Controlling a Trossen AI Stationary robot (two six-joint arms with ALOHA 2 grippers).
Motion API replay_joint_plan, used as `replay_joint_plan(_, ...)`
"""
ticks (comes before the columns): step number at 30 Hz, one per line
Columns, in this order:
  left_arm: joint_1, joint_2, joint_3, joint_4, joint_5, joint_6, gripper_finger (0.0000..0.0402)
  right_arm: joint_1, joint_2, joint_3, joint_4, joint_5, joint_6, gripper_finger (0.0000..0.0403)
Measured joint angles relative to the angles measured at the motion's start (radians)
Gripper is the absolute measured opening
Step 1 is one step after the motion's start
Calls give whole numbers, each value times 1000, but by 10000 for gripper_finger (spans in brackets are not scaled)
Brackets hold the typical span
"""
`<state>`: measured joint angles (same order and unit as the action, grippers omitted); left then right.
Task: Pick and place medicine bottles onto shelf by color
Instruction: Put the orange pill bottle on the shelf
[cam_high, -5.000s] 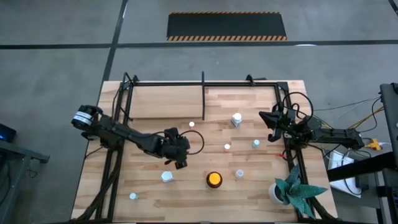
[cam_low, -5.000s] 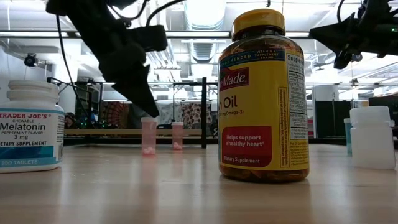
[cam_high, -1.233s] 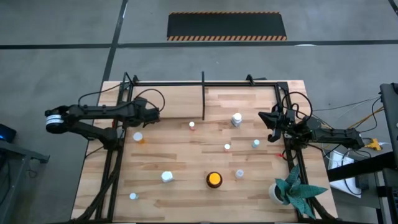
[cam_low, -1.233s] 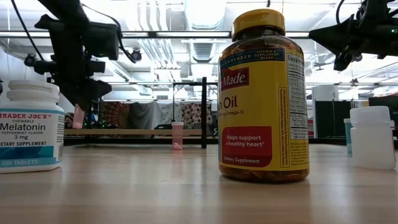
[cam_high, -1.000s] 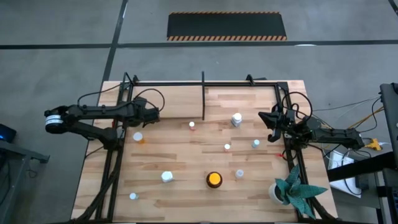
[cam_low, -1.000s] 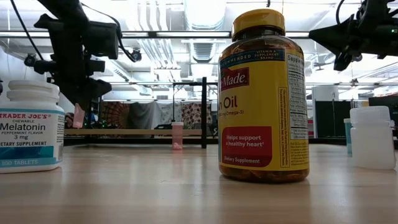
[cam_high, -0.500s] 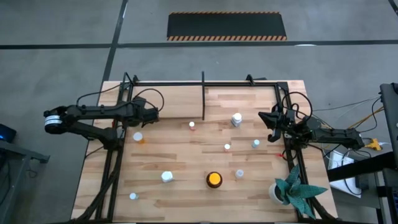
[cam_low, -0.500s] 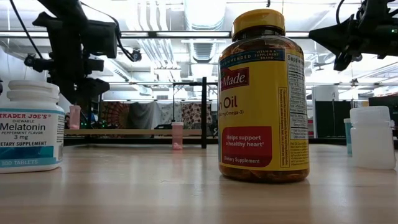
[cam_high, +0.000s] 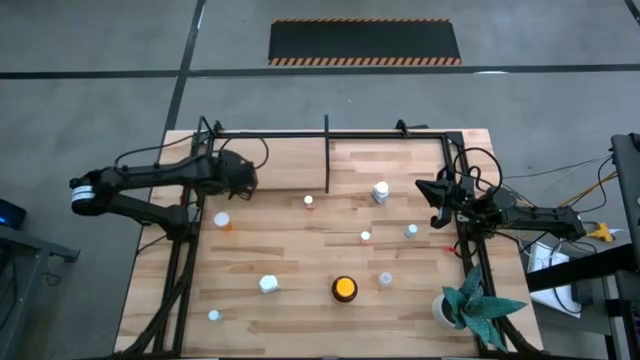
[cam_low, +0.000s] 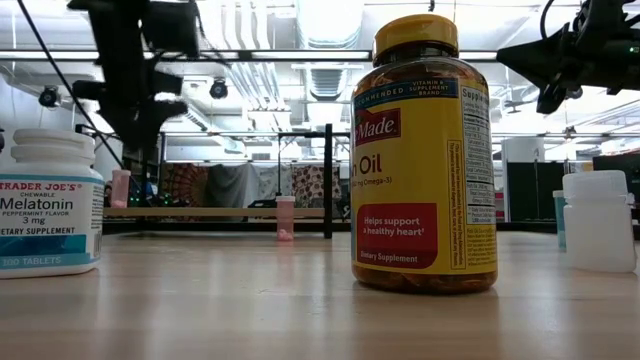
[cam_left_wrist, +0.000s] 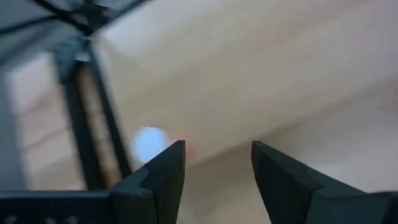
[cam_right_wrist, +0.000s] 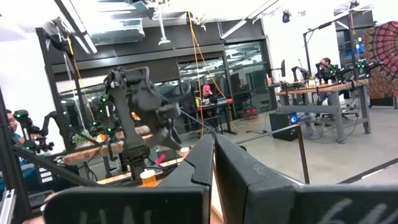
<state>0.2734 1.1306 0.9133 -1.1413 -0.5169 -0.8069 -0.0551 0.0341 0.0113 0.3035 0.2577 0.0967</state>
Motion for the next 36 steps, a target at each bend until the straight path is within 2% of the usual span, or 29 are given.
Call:
replay_joint_plan(5,-46,0,98,7,213,-10,167,0,0,0,0,0,8,9)
replay_joint_plan(12,-242,0,137,4,389,-214,167,0,0,0,-3,-27,16,9)
replay_joint_plan(18,-409,0,86,-31,408,-412,167,0,0,0,-23,-31,34,9)
replay_joint_plan(23,-448,-4,36,-128,407,-532,178,0,0,0,-31,-31,35,9)
replay_joint_plan(30,-443,-6,-78,-135,404,-561,254,0,0,0,-31,-31,32,9)
replay_joint_plan(36,-443,-5,-150,-134,340,-646,314,0,0,0,-31,-31,17,9)
